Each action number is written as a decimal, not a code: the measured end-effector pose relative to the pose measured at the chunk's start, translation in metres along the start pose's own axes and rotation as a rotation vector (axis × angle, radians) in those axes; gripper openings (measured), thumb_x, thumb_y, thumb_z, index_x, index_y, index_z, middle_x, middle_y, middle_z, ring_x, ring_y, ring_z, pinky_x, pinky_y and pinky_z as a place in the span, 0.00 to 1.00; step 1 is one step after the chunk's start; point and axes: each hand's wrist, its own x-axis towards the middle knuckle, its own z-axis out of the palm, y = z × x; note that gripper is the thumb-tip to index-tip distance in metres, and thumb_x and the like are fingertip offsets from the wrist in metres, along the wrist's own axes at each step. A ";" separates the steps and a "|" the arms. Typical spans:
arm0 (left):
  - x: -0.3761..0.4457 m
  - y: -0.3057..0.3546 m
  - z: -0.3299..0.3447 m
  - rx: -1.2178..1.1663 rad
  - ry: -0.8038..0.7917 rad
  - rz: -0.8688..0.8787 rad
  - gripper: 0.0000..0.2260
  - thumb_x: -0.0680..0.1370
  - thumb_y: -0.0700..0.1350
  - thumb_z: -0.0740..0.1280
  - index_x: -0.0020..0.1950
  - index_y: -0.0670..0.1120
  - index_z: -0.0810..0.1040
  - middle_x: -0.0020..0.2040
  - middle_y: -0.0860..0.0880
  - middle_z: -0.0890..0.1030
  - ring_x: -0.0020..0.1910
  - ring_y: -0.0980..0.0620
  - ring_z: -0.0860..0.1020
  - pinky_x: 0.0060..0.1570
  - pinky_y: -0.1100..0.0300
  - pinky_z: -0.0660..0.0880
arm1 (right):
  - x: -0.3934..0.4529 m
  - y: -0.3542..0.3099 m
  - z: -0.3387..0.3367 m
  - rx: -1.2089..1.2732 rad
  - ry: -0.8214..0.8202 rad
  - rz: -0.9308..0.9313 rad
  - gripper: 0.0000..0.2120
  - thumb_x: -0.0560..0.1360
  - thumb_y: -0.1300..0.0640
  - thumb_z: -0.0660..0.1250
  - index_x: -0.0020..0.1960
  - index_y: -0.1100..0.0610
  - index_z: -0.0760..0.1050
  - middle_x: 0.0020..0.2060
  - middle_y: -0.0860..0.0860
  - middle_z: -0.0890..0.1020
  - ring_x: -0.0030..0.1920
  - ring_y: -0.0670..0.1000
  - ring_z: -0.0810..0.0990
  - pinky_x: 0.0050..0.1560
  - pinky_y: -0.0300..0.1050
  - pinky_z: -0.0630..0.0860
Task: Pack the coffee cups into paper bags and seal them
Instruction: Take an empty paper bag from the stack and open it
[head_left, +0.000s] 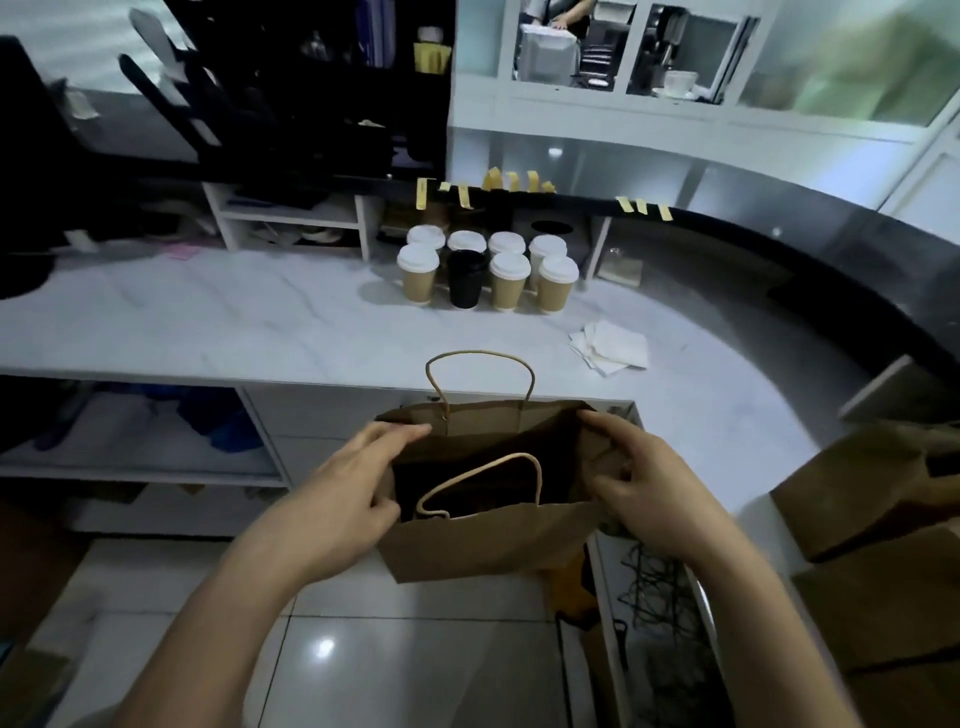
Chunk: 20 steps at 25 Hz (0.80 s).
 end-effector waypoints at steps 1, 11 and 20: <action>0.001 -0.008 -0.007 -0.009 0.006 -0.017 0.35 0.79 0.37 0.64 0.78 0.65 0.58 0.73 0.63 0.60 0.49 0.63 0.75 0.45 0.67 0.73 | 0.010 -0.009 0.006 -0.002 -0.015 -0.011 0.34 0.75 0.62 0.65 0.76 0.37 0.66 0.44 0.42 0.82 0.33 0.39 0.79 0.31 0.32 0.72; 0.032 -0.069 -0.045 -0.072 0.108 -0.146 0.35 0.79 0.37 0.66 0.78 0.65 0.59 0.71 0.65 0.61 0.45 0.65 0.76 0.43 0.64 0.75 | 0.119 -0.063 0.043 -0.060 -0.159 -0.096 0.33 0.78 0.61 0.65 0.77 0.38 0.63 0.70 0.45 0.74 0.44 0.41 0.80 0.38 0.34 0.73; 0.111 -0.096 -0.086 -0.048 0.228 -0.264 0.31 0.79 0.38 0.67 0.76 0.64 0.63 0.69 0.66 0.63 0.51 0.60 0.77 0.53 0.57 0.77 | 0.250 -0.082 0.063 0.006 -0.226 -0.204 0.31 0.78 0.61 0.64 0.76 0.37 0.65 0.63 0.43 0.76 0.44 0.43 0.81 0.39 0.33 0.74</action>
